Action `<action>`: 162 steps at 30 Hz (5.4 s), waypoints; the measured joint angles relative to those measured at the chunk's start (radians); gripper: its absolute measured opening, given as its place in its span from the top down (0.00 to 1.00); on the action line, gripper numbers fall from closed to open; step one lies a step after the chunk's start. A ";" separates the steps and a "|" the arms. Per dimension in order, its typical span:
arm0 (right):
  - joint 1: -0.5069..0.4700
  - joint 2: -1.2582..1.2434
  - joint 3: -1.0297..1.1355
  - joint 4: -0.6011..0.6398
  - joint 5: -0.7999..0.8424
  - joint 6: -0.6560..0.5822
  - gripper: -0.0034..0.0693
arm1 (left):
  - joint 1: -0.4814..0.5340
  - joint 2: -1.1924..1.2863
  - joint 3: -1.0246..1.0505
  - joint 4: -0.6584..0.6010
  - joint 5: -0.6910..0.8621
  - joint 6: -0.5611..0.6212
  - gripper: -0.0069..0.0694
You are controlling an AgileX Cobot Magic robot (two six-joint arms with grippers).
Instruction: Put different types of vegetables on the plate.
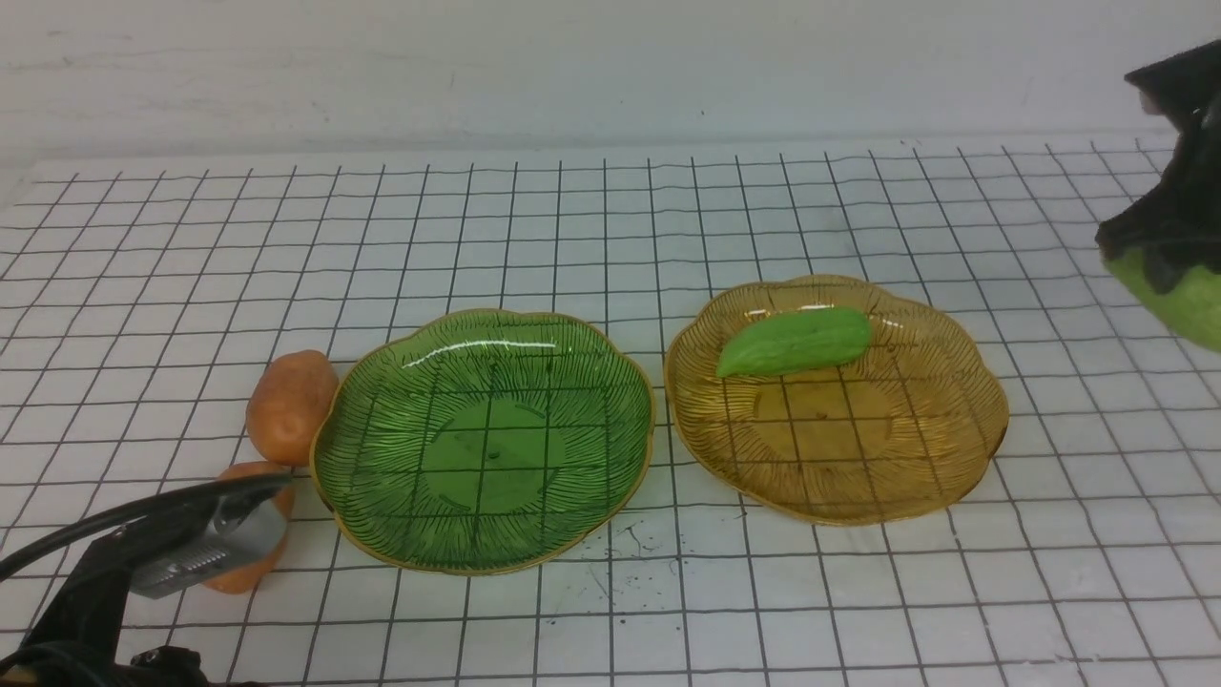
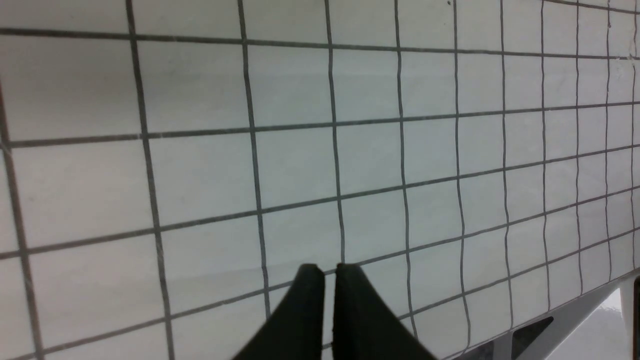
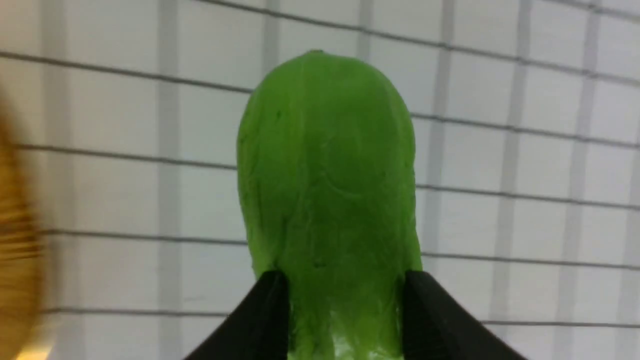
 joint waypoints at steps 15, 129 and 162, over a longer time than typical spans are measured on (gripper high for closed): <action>0.173 -0.002 0.138 0.483 0.009 -0.002 0.57 | 0.000 0.000 0.000 0.001 -0.003 0.000 0.84; 0.278 -0.812 0.715 0.388 0.026 0.050 0.97 | -0.317 0.936 -1.223 0.766 0.082 -0.459 0.33; 0.278 -0.812 0.716 0.388 0.026 0.050 0.97 | 0.148 1.091 -1.205 0.464 0.127 -0.276 0.16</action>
